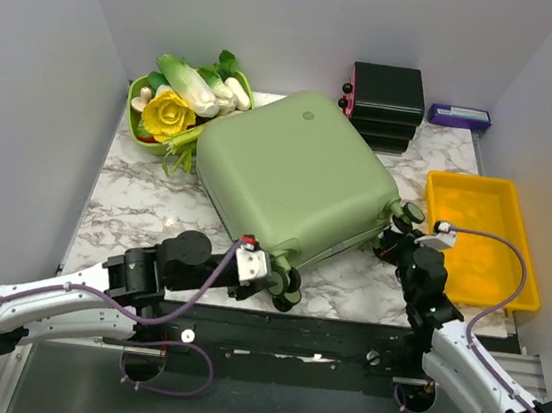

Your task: Open, take out, and arrange the luggage

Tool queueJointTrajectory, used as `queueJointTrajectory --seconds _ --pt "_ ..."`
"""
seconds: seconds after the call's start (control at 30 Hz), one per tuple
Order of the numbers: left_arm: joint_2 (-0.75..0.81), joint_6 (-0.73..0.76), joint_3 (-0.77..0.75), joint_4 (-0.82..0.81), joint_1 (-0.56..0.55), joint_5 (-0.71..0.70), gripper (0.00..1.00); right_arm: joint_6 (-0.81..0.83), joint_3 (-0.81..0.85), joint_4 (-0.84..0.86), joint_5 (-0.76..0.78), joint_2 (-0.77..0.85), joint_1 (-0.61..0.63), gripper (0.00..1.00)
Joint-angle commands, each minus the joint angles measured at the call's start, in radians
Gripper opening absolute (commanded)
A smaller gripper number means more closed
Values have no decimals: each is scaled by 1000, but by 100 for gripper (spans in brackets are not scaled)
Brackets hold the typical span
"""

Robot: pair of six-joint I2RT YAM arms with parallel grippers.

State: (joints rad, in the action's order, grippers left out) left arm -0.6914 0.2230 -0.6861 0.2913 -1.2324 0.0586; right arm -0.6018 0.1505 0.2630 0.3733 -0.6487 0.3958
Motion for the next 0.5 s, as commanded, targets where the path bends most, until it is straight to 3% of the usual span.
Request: queueJointTrajectory --seconds 0.0,0.4,0.43,0.47 --pt "56 -321 20 26 36 -131 0 17 -5 59 -23 -52 -128 1" --pt "79 -373 -3 32 36 -145 0 177 41 235 -324 -157 -221 1" --pt "81 -375 -7 34 36 -147 3 186 46 260 -368 -172 -266 1" --pt "82 -390 -10 37 36 -157 13 169 72 259 -449 -218 -282 1"
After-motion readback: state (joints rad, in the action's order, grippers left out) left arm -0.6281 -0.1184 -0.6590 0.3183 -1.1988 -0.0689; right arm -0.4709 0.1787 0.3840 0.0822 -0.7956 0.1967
